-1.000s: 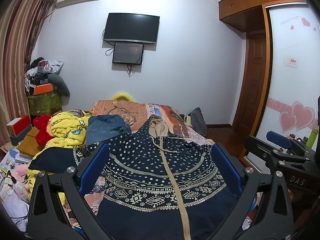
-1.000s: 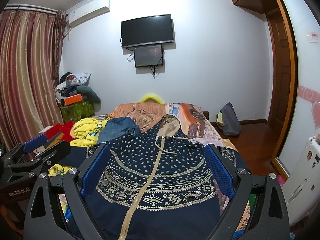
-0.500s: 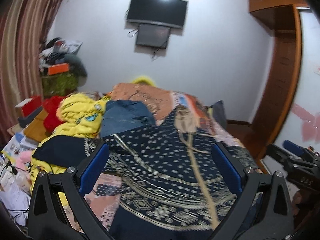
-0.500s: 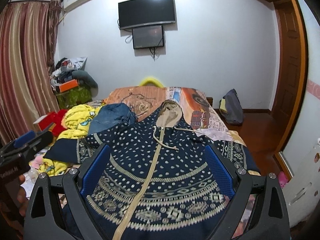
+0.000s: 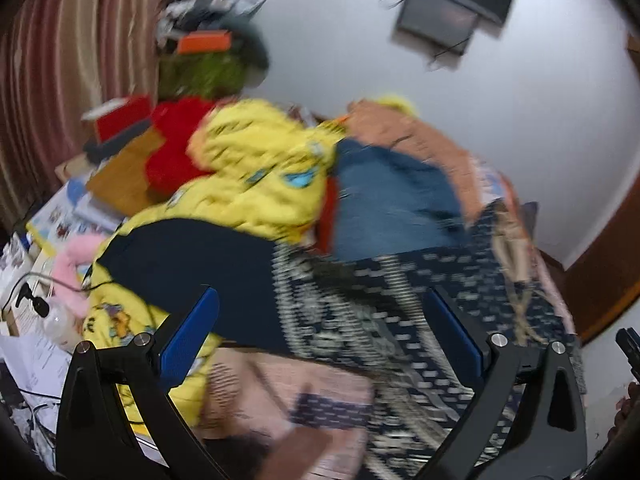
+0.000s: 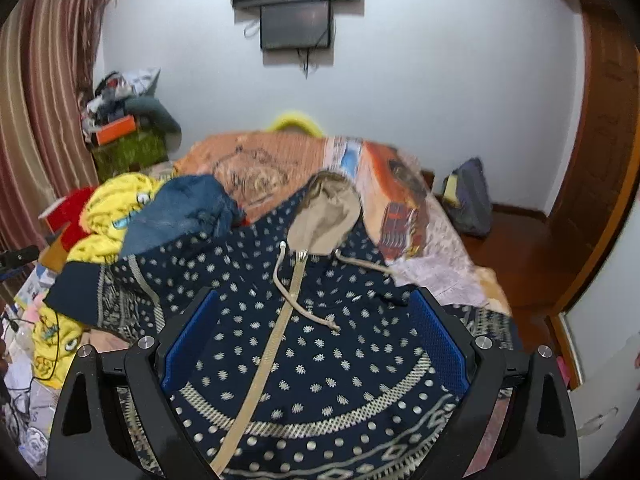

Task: Fold large clothes
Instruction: 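Grasp the navy hoodie sleeve with the left gripper and lift it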

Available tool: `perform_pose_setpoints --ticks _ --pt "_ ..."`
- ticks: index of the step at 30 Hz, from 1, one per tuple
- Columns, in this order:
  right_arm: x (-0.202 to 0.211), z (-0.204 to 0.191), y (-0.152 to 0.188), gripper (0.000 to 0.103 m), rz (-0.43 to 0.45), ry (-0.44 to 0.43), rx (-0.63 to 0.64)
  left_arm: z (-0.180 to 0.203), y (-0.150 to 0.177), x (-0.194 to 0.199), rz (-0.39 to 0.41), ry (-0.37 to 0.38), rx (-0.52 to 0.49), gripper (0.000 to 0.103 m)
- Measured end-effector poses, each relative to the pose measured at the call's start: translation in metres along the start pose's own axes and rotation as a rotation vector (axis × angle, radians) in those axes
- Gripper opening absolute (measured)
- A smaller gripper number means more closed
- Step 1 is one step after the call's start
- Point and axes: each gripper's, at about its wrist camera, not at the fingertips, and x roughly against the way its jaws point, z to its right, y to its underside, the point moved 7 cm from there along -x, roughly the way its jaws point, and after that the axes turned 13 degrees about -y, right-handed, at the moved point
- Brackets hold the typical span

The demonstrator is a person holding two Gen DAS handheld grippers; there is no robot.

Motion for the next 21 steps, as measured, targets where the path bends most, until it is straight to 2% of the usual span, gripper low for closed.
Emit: perform_pose_setpoints --ticks 1,5,7,9,12,17,21 --pt "-0.011 0.004 0.003 0.094 -0.024 0.009 -0.004 -0.014 0.002 -0.016 -0.038 -0.015 0.021 0.103" --pt "-0.051 0.016 0.018 0.094 -0.151 0.011 -0.023 -0.048 0.019 -0.067 -0.171 0.02 0.089 0.102" --pt "-0.069 0.021 0.03 0.094 -0.215 0.015 -0.045 -0.065 0.032 -0.093 -0.244 0.047 0.123 0.099" --pt "-0.083 0.025 0.038 0.094 -0.266 0.032 -0.055 -0.074 0.043 -0.11 -0.298 0.058 0.143 0.093" --pt "-0.096 0.026 0.052 0.094 -0.329 0.037 -0.055 -0.086 0.057 -0.137 -0.366 0.08 0.19 0.089" --pt "-0.102 0.021 0.059 0.094 -0.359 0.044 -0.024 -0.106 0.065 -0.169 -0.401 0.066 0.257 0.076" --pt "-0.101 0.016 0.061 0.094 -0.374 0.046 0.003 -0.111 0.058 -0.179 -0.374 0.028 0.264 0.061"
